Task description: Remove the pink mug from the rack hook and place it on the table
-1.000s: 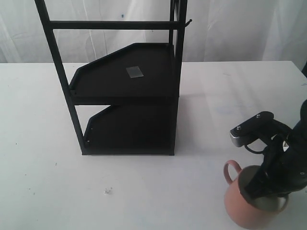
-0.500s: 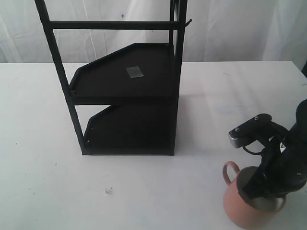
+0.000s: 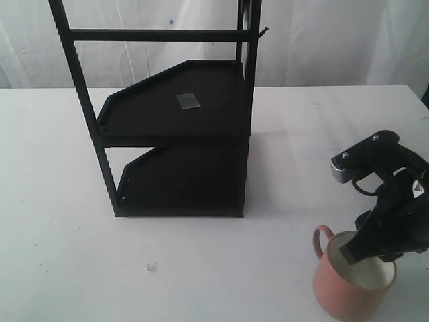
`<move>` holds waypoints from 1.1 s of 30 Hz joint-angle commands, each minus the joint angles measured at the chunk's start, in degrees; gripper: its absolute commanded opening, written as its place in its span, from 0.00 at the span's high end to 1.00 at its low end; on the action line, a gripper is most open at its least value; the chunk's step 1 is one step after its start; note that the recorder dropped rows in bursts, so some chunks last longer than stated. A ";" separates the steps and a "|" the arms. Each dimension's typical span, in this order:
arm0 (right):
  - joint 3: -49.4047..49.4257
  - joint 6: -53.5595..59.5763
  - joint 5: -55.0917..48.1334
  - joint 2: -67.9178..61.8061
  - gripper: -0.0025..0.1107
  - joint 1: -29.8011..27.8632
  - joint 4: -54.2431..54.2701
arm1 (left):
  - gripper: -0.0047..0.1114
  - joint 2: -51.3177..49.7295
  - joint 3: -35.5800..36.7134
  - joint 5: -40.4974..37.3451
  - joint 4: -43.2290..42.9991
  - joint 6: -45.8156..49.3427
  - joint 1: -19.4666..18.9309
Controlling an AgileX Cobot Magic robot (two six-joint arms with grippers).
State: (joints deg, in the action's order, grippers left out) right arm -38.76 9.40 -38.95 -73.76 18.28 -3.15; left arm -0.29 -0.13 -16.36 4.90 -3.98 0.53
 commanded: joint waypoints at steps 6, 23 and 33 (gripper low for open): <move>0.04 -0.15 -4.32 12.34 0.60 0.00 0.51 | 0.96 0.29 0.13 0.03 0.43 -0.06 0.14; 0.04 -7.42 -14.45 66.89 0.98 0.00 16.07 | 0.96 0.29 0.13 0.05 0.54 -0.19 0.14; 0.04 -9.40 -16.54 72.63 0.98 0.00 17.35 | 0.96 0.29 0.13 0.05 0.54 -0.19 0.14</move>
State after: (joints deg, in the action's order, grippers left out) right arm -38.76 0.00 -56.88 -1.88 18.28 14.35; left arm -0.29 -0.13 -16.36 4.90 -3.98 0.53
